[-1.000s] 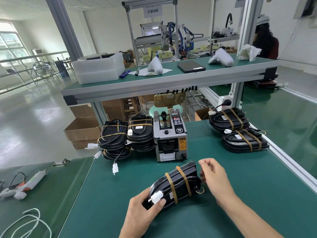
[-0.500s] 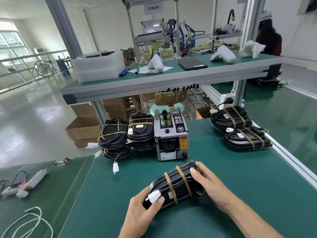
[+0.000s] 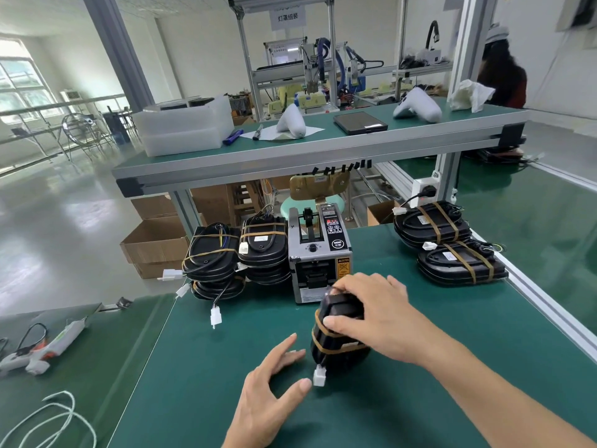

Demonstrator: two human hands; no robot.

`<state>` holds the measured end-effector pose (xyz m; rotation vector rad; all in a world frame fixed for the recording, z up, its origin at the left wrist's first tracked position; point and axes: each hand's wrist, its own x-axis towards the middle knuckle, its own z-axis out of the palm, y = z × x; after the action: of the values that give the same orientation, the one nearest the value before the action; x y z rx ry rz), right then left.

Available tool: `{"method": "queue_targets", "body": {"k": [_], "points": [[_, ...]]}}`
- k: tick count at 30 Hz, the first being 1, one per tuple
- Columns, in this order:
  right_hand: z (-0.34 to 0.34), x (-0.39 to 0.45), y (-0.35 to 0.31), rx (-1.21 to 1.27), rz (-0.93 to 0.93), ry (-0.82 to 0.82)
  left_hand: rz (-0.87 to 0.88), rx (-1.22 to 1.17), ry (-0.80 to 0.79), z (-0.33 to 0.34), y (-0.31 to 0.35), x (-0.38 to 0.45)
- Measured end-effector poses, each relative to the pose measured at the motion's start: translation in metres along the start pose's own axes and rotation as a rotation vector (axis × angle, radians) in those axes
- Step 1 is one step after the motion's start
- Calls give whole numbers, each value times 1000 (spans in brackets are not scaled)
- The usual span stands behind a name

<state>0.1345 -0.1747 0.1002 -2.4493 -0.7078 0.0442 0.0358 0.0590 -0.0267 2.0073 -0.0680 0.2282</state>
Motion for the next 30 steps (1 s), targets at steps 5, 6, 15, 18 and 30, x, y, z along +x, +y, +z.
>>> {"method": "queue_targets", "body": {"k": [5,6,15,18,30], "points": [[17,-3,-40,-34,-49,-36,27,-25,8,2,1,1],[22,-4,-48,-33,-69,-34,29,-4,20,2,1,2],[30,-5,-64,-76,-160,-61,33,28,64,3,-10,1],[14,-1,-55,228,-90,-102,36,7,46,2,-8,0],[30,57,21,746,423,168,14,-32,24,0,-3,-1]]}}
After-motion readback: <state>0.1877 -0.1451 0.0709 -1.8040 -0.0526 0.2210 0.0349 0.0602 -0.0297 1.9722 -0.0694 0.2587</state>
